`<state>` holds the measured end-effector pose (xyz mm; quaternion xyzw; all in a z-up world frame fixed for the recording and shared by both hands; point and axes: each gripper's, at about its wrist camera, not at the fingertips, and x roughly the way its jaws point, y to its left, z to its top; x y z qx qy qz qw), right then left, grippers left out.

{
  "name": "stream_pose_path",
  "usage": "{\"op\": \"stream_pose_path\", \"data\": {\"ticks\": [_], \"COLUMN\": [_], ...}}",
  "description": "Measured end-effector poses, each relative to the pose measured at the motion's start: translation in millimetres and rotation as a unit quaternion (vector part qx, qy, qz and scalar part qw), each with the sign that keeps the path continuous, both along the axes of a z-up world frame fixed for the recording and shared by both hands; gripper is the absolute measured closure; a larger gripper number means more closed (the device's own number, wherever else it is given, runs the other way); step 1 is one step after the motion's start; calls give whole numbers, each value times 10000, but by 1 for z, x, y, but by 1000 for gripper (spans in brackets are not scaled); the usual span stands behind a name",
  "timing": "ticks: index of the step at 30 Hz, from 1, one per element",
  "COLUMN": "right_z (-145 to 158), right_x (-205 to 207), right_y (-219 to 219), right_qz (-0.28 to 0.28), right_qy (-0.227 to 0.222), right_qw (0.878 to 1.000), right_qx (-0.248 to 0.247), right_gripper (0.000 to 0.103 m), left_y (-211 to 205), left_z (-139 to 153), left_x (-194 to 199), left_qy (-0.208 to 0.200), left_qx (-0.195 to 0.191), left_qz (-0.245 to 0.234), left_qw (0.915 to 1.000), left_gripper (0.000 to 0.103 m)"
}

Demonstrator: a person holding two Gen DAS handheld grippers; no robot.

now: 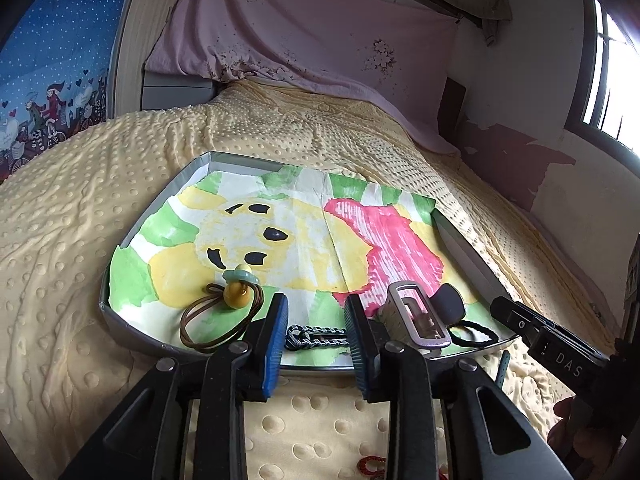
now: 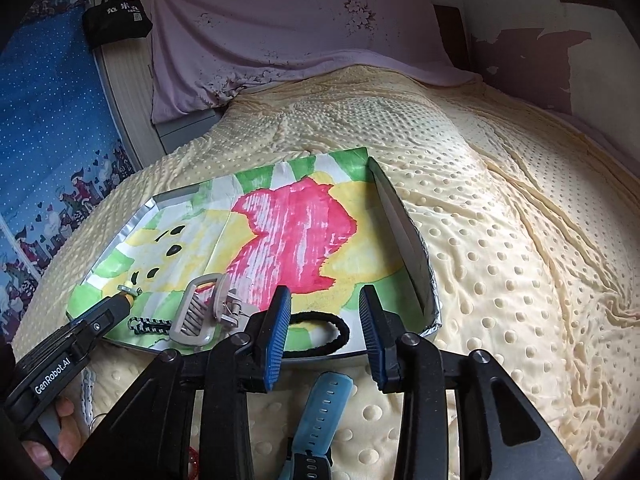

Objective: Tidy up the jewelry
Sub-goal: 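Lower both held items into the grey tray and open both tools, then withdraw both tools from the tray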

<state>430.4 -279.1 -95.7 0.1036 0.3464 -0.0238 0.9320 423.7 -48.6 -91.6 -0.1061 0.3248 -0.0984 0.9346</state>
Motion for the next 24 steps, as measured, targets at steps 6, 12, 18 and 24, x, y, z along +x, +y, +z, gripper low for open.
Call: {"op": "stream_pose_path", "data": {"ticks": [6,12,18,24], "right_z": [7,20,33,40], "right_x": [-29,-75,-125,-171], "right_y": [-3,-5,-9,-15], "right_qz": [47,282,454,492], "right_qy": [-548,-1314,-1803,-1956], "right_qw": [9984,9905,9819,9788], "right_qx": [129,302,348,342], "right_gripper": [61,40,25,20], "left_y": [0,4,9,17], "left_z": [13,24,35,40], "left_x": [-19,-54,-101,-148], "left_qy": [-325,-666,-1004,-1247], "left_qx": [81,-14,12,96], "left_qz": [67,76,103,156], "left_qw": [9994,9978,9949,9920], "left_gripper": [42,22,10,2]}}
